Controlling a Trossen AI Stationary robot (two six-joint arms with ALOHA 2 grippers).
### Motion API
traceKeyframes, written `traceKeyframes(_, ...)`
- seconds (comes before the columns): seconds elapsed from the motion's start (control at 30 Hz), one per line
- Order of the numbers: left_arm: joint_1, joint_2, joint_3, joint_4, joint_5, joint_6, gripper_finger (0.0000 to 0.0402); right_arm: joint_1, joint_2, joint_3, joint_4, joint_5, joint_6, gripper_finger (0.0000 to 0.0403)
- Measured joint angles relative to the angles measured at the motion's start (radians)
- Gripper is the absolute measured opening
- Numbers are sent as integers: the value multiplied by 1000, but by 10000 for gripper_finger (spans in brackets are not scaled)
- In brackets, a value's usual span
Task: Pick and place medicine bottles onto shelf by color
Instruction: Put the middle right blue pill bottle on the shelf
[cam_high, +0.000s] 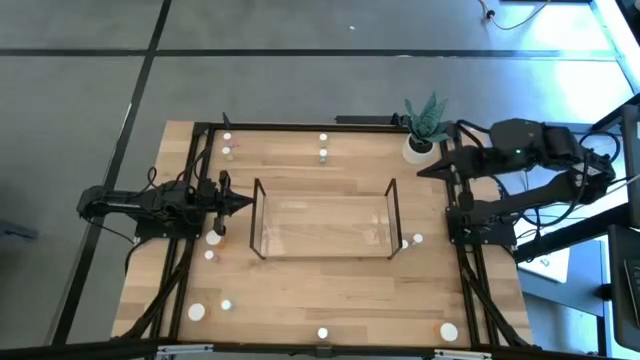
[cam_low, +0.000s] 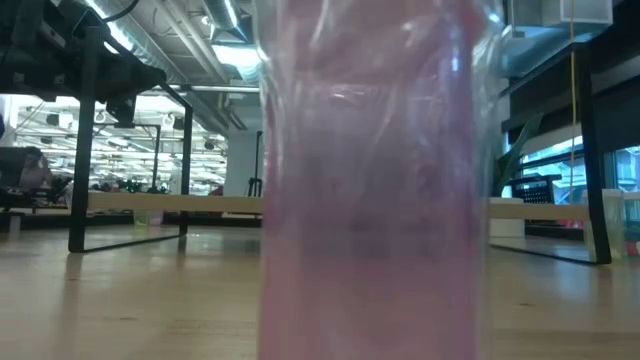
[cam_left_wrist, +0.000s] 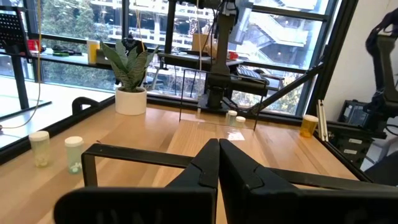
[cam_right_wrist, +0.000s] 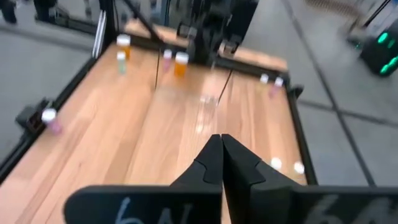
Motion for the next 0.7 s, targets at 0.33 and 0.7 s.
traceKeyframes(0.33, 0, 0, 0, 0, 0, 0, 0, 0, 154, 168, -337, -6, 55, 0)
traceKeyframes(0.7, 0, 0, 0, 13, -5, 9, 0, 1, 171, 168, -451, -106, 57, 0)
